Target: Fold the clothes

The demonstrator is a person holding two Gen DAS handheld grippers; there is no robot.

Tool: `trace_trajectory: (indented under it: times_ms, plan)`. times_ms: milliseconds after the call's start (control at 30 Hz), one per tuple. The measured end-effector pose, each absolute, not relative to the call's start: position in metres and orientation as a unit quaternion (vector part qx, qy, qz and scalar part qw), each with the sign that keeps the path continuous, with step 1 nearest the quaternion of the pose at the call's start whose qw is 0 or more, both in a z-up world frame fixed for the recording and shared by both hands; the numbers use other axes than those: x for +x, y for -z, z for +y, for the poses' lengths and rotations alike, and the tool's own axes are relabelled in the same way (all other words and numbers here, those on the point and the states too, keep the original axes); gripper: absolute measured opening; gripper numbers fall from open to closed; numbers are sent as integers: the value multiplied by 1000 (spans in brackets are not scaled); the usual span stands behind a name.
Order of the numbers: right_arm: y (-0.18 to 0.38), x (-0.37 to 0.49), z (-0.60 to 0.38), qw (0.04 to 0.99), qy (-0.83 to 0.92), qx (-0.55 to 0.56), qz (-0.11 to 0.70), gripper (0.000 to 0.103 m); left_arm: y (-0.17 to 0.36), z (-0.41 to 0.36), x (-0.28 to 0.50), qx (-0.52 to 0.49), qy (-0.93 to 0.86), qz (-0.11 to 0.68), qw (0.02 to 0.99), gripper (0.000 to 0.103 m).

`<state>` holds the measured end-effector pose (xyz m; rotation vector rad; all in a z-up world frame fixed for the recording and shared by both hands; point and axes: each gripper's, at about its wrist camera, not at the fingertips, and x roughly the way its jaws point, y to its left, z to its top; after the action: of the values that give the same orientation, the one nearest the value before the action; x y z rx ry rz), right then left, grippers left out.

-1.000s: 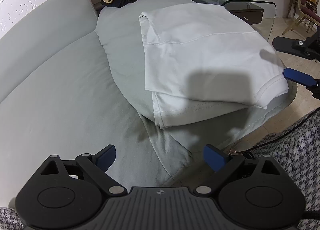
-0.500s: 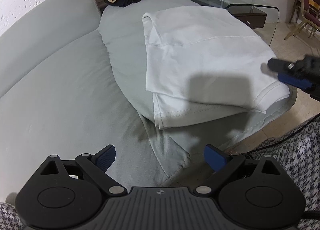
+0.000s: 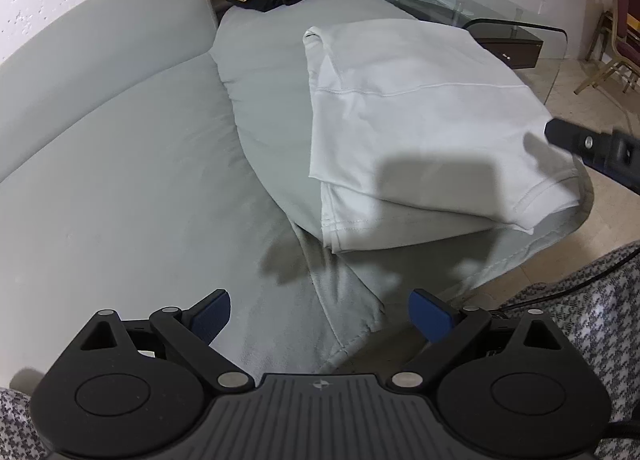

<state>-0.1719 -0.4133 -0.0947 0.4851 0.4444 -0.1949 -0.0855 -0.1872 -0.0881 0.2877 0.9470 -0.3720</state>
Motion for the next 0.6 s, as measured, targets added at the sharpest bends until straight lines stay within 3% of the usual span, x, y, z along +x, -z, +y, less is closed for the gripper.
trace_trajectory:
  times_ms: [200,600]
  plan:
    - [94,-180,-425,938,105,273,184,67,86,-189,-88,140,183,443,866,97]
    - [53,-180,-407,938,88,259,215,70,74,-189,-85,133,188,440,868,97]
